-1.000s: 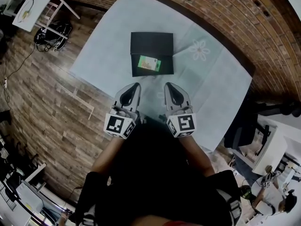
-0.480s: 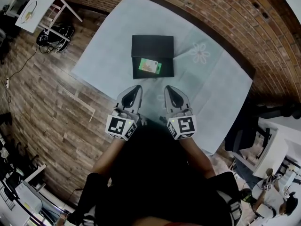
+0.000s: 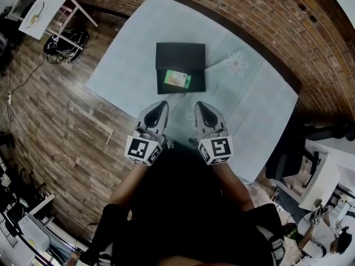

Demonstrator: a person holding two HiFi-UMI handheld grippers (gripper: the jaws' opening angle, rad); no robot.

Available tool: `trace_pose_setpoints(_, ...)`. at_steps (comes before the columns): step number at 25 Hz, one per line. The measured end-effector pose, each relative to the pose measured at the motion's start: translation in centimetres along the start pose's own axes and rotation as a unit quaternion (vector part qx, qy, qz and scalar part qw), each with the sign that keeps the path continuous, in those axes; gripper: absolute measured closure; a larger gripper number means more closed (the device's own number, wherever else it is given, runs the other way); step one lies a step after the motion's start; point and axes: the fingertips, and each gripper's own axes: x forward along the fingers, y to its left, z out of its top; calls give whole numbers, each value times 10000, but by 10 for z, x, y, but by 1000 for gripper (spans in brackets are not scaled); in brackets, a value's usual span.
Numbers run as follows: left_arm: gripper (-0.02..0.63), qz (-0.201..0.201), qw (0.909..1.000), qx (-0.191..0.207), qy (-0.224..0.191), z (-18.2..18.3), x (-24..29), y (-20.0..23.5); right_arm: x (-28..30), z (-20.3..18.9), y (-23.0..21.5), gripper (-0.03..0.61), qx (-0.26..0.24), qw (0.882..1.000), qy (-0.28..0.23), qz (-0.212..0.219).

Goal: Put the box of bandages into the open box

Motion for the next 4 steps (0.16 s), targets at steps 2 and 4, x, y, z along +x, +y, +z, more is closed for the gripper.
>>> trace_pose_setpoints(2,580,-9,10000,-25,13,0,0,-1,0,-1,0,552,4,10000,12,-2)
trace_pose_setpoints(4,580,-11,10000,-47,41,-1,0,-2,-1,-1,0,552,12,10000,18,-1)
